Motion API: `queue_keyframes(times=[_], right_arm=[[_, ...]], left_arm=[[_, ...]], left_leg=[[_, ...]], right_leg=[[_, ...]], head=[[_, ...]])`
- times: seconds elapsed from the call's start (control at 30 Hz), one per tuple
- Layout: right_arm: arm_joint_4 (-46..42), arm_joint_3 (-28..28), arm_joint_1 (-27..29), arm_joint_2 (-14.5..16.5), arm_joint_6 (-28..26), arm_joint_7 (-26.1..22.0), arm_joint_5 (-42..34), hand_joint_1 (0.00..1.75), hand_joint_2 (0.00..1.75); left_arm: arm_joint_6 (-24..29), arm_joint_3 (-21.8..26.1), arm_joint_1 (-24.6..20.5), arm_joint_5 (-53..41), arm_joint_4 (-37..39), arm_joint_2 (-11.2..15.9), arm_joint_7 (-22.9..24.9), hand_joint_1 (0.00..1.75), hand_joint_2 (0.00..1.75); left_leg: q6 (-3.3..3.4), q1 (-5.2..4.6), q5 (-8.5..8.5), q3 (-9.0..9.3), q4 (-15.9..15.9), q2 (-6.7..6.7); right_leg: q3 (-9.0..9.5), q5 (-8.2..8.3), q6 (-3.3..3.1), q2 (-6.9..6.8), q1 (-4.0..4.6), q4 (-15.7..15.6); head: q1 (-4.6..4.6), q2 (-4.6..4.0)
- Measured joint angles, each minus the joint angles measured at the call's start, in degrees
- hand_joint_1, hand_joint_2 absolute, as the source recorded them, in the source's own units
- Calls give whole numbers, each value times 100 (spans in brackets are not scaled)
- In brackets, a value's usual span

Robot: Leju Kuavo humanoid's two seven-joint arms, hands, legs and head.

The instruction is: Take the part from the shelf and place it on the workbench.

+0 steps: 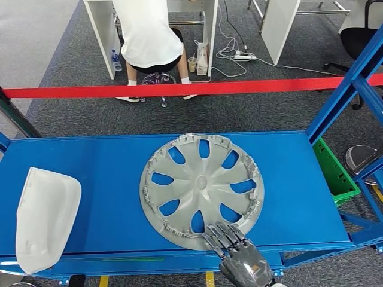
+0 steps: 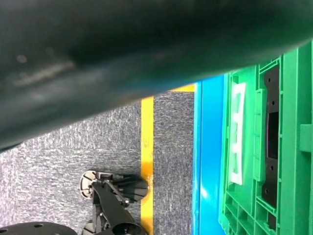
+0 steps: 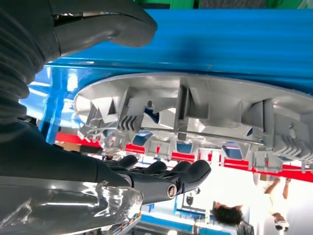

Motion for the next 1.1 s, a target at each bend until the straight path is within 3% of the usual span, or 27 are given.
queue_keyframes(times=[0.2, 0.87, 0.9, 1.0, 1.03, 1.1], right_arm=[[58, -28, -84, 43, 193, -207, -319, 0, 175], [361, -303, -286, 592, 637, -600, -535, 0, 175], [382, -324, -293, 615, 681, -616, -535, 13, 175], [446, -374, -311, 664, 780, -655, -530, 137, 175], [464, -386, -314, 682, 800, -664, -526, 167, 175], [496, -410, -317, 712, 828, -672, -520, 175, 175]], left_arm=[[9, 2, 0, -86, 0, 26, -1, 0, 0], [-51, 10, -1, -287, 0, 41, -7, 0, 0], [-55, 13, -1, -298, 0, 42, -8, 0, 0], [-59, 39, -2, -329, 0, 44, -13, 0, 0], [-59, 50, -2, -337, -1, 44, -13, 0, 0], [-59, 73, -2, -361, -1, 44, -14, 0, 0]], left_leg=[[0, 0, 0, 0, 0, 0], [-1, 1, 1, 0, 0, 0], [-1, 1, 1, 0, 0, 0], [-1, 1, 1, 0, 0, 0], [-1, 1, 1, 0, 0, 0], [-1, 1, 1, 0, 0, 0]], right_leg=[[0, 0, 0, 0, 0, 0], [1, 0, 0, -1, 1, 3], [1, 0, 0, -1, 1, 3], [1, 0, 0, -1, 0, 3], [1, 0, 0, -1, 0, 3], [0, 0, 0, -1, 0, 3]], head=[[-1, 0], [-2, 0], [-2, 0], [-2, 0], [-2, 0], [-2, 0]])
